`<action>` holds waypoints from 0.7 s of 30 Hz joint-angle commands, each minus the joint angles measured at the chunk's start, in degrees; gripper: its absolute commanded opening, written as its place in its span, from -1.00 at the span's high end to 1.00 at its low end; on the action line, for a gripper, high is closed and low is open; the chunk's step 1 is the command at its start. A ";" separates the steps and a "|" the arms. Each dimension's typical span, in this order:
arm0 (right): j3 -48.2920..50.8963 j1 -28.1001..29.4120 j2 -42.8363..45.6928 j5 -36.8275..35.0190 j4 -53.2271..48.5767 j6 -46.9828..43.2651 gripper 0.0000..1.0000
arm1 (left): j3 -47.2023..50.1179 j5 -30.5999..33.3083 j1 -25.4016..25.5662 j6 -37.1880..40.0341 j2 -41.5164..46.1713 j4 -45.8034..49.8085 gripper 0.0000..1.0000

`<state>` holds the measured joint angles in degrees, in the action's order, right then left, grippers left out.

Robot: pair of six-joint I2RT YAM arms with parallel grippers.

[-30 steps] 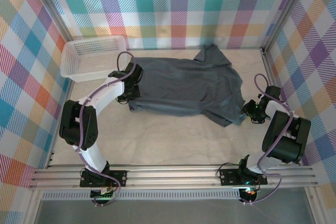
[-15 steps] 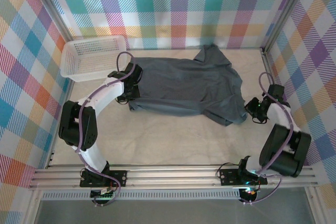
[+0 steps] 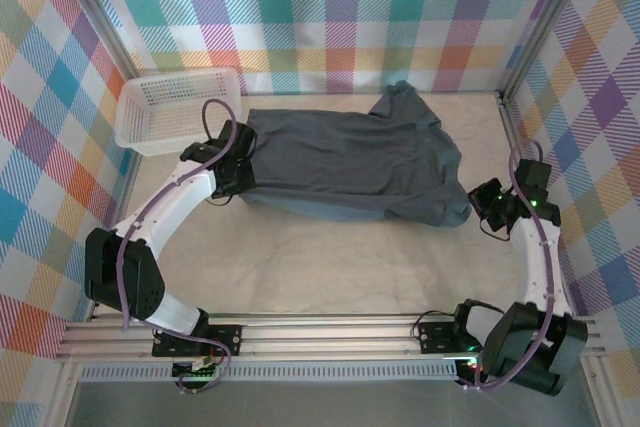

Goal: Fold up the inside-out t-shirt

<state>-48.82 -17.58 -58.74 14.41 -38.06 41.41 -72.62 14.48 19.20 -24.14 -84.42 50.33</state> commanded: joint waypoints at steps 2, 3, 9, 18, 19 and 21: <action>-16.92 1.52 4.52 -1.09 -4.57 7.23 1.00 | -10.07 -2.61 -1.36 5.26 9.29 -0.36 1.00; -22.82 1.59 3.79 -1.46 -4.71 8.22 1.00 | -13.77 -3.80 -1.36 6.40 10.27 -1.54 1.00; -53.33 1.75 -4.54 -4.69 0.96 14.95 1.00 | -41.20 -9.26 -2.77 9.10 5.52 -0.40 1.00; -83.12 1.76 -16.22 -11.11 0.13 13.37 1.00 | -63.70 -8.62 -5.65 5.46 2.58 2.14 1.00; -85.31 1.76 -16.85 -11.50 0.12 13.10 1.00 | -63.64 -7.97 -5.87 5.72 3.53 1.43 1.00; -88.48 1.74 -17.76 -12.04 1.17 12.42 1.00 | -63.79 -7.49 -6.10 6.13 4.83 0.48 1.00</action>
<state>-133.05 -15.92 -75.72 5.43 -37.95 54.78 -135.28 5.23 14.22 -18.13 -81.56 51.33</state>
